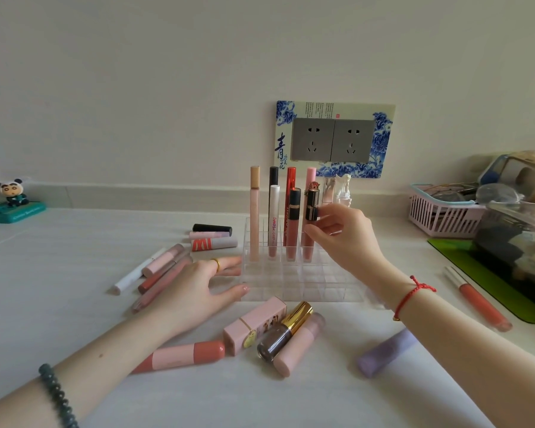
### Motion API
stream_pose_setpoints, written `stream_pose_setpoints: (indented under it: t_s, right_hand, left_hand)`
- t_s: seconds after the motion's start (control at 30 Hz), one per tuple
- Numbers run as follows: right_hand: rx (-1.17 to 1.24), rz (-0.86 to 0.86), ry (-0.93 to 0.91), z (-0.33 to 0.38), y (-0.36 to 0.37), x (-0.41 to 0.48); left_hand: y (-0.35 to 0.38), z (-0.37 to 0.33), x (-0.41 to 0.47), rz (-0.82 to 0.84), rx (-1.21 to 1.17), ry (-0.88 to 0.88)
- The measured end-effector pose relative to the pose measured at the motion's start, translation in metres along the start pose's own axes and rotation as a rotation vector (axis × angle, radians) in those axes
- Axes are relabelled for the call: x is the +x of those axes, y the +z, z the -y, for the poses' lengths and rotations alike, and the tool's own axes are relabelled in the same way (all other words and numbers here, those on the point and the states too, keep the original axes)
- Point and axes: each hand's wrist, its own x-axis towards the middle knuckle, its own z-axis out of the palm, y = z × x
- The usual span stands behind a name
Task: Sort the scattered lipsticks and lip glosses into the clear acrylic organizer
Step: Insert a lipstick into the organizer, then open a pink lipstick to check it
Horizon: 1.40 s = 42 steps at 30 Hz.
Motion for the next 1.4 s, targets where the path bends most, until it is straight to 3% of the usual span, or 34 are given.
stream_pose_setpoints:
  t_s: [0.4, 0.8, 0.93, 1.1, 1.4]
  right_hand:
    - [0.013, -0.005, -0.013, 0.003, -0.005, -0.001]
    - [0.16, -0.204, -0.173, 0.05, -0.03, -0.01]
    - [0.122, -0.055, -0.306, 0.076, -0.021, -0.026]
    - [-0.003, 0.282, -0.425, 0.097, 0.003, -0.041]
    - [-0.302, 0.78, -0.548, 0.1, 0.046, -0.07]
  left_hand:
    - [0.001, -0.001, 0.001, 0.018, -0.018, -0.034]
    - [-0.009, -0.003, 0.01, 0.092, -0.158, -0.103]
    - [-0.036, -0.008, 0.016, 0.004, -0.356, -0.102]
    - [-0.079, -0.001, -0.003, -0.082, -0.241, -0.098]
    - [-0.088, 0.008, -0.088, 0.182, 0.071, -0.117]
